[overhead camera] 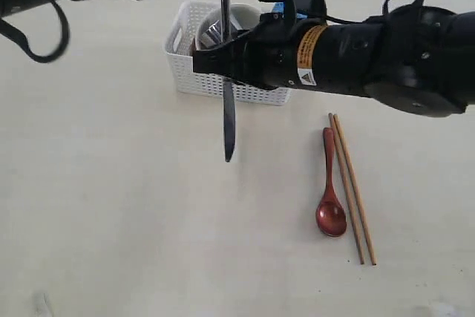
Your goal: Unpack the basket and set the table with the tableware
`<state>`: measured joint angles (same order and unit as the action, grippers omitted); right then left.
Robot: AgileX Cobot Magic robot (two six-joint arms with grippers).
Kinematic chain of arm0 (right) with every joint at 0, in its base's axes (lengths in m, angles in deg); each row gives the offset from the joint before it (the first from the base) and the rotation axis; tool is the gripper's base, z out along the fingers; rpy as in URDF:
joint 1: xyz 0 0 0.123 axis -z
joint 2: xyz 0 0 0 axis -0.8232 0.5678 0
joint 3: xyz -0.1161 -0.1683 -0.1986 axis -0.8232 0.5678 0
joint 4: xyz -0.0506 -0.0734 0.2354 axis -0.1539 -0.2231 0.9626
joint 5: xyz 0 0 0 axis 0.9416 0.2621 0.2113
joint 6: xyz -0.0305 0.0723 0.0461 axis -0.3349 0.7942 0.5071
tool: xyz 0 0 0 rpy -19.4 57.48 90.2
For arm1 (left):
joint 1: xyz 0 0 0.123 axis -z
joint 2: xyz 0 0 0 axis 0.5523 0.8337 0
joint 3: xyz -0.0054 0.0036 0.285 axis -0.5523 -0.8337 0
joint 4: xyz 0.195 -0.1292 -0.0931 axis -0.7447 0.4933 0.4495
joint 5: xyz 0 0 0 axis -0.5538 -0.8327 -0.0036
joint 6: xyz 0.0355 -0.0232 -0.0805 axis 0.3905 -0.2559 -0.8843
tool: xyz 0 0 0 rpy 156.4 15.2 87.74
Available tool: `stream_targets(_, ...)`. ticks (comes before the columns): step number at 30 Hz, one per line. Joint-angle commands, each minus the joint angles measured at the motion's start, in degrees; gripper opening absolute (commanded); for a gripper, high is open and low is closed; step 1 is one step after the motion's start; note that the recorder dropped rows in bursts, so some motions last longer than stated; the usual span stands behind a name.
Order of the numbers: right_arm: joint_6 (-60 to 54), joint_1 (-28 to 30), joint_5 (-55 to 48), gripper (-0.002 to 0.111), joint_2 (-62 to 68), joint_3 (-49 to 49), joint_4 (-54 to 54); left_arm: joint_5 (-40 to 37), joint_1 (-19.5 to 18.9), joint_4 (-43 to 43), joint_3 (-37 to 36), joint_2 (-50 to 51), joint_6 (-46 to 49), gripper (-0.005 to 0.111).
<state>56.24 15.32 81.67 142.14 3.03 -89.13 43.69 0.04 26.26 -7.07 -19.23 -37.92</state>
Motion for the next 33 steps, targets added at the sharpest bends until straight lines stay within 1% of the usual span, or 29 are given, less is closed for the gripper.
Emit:
stream_targets(1, 5.49, -4.97, -13.59, 0.000, -0.28, -4.07, 0.40, -7.25, -12.40, -0.27, 0.10, -5.19, 1.34, 0.062)
stream_targets(3, 7.36, -7.50, -20.78, 0.000, 0.10, -6.40, 2.85, -12.17, -20.73, -0.27, 0.10, -6.06, 1.34, 0.062)
stream_targets(4, 7.24, -9.05, -25.43, 0.000, 0.97, -8.06, 6.11, -14.75, -25.64, -0.14, 0.10, -6.06, 1.34, 0.062)
stream_targets(5, 6.96, -9.96, -28.13, 0.000, 2.18, -9.36, 8.50, -16.22, -29.35, 0.16, 0.10, -6.06, 1.12, 0.062)
stream_targets(7, 4.61, -11.46, -32.19, 0.000, 5.06, -12.25, 14.64, -18.01, -34.07, 0.24, 0.10, -6.06, 0.95, 0.062)
stream_targets(8, 3.01, -11.78, -32.97, 0.000, 6.29, -13.33, 17.23, -18.51, -35.21, 0.24, 0.10, -6.06, 0.90, 0.062)
stream_targets(9, -0.86, -12.50, -34.51, 0.000, 9.01, -15.78, 23.33, -19.21, -36.37, 0.24, 0.10, -6.06, 0.81, 0.062)
stream_targets(11, -7.75, -12.82, -36.68, 0.000, 13.38, -20.10, 32.96, -19.19, -36.37, 0.24, 0.10, -6.06, 0.81, 0.062)
stream_targets(13, -13.41, -12.98, -40.27, 0.000, 18.13, -23.90, 39.92, -19.81, -36.49, 0.24, 0.10, -6.06, 0.81, 0.062)
stream_targets(15, -14.42, -13.21, -41.84, 0.000, 21.37, -25.33, 42.54, -20.22, -36.49, 0.24, 0.10, -6.06, 0.81, 0.062)
stream_targets(21, -15.37, -13.21, -41.62, 0.000, 24.83, -25.41, 45.03, -20.49, -36.49, 0.28, 0.10, -6.06, 0.81, 0.062)
stream_targets(33, -14.77, -13.21, -41.06, 0.000, 27.72, -25.41, 45.46, -20.62, -36.49, 0.28, 0.10, -6.06, 0.81, 0.062)
